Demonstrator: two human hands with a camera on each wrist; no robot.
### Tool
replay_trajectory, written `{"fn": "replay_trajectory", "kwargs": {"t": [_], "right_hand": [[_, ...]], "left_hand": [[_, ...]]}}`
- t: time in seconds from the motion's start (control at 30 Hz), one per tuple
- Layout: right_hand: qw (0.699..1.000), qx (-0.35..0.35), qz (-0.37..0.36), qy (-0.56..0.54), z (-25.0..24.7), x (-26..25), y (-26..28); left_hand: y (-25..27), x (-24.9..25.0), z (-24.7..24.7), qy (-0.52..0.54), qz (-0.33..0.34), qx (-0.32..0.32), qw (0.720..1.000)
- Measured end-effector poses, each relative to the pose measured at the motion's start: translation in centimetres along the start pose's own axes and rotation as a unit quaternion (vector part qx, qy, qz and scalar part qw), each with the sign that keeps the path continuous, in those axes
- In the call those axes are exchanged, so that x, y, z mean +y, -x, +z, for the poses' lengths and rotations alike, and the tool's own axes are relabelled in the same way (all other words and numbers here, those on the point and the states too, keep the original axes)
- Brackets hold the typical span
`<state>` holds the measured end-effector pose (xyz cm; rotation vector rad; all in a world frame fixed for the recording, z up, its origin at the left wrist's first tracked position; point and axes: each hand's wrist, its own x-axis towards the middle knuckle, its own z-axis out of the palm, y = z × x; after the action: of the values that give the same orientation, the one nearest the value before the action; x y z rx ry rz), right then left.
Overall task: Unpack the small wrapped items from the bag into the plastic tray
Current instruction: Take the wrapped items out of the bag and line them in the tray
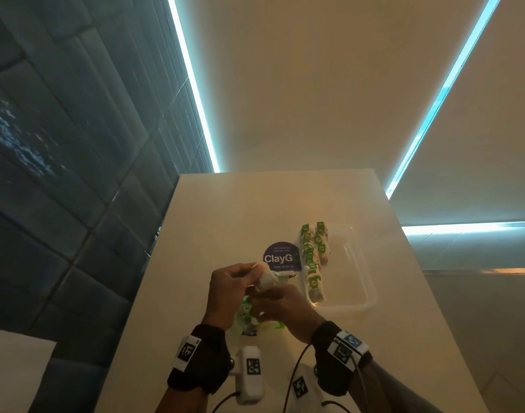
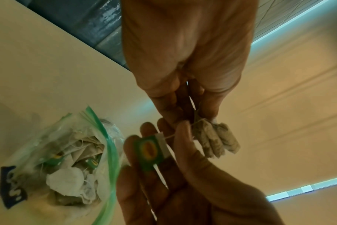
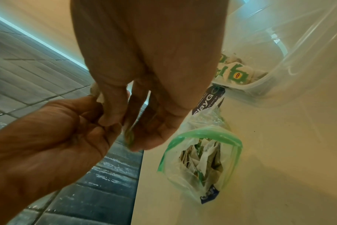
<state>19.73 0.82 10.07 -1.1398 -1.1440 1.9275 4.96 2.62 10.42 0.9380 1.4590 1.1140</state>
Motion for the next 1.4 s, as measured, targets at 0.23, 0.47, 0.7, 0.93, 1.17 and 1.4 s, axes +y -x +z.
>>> {"fn": "replay_trajectory", "kwargs": {"t": [0.23,0.47,0.7,0.93,1.17,1.4], "right_hand": [[0.999,-0.007,0.035,0.015,-0.7,0.4,0.5],[0.994,0.017,0.001,0.112,-2.0,-0.7,0.9],[0.935,0.02,-0.122,0.333,-2.8,-3.4,0.6],[0.897,0.096,-0.177,0.395,-2.4,-4.6,-0.2],[0.873,0.124,-0.201,0.426,-2.6,-4.6,-0.2],[0.916,0.161,-0.161,0.329,-3.0,-4.0,-0.4]], "left_hand": [[-0.3,0.2,-1.0,-0.007,0.021,0.044,0.999],[-0.8,-0.4,-1.4,-0.083,0.045,0.084,0.992],[-0.1,-0.1,-0.9,-0.209,0.095,0.034,0.973],[0.2,0.4,-0.2,-0.154,0.028,-0.094,0.983],[0.4,0.4,-0.3,-0.127,0.004,-0.106,0.986],[1.3,0.9,0.2,-0.069,0.021,-0.102,0.992]]}}
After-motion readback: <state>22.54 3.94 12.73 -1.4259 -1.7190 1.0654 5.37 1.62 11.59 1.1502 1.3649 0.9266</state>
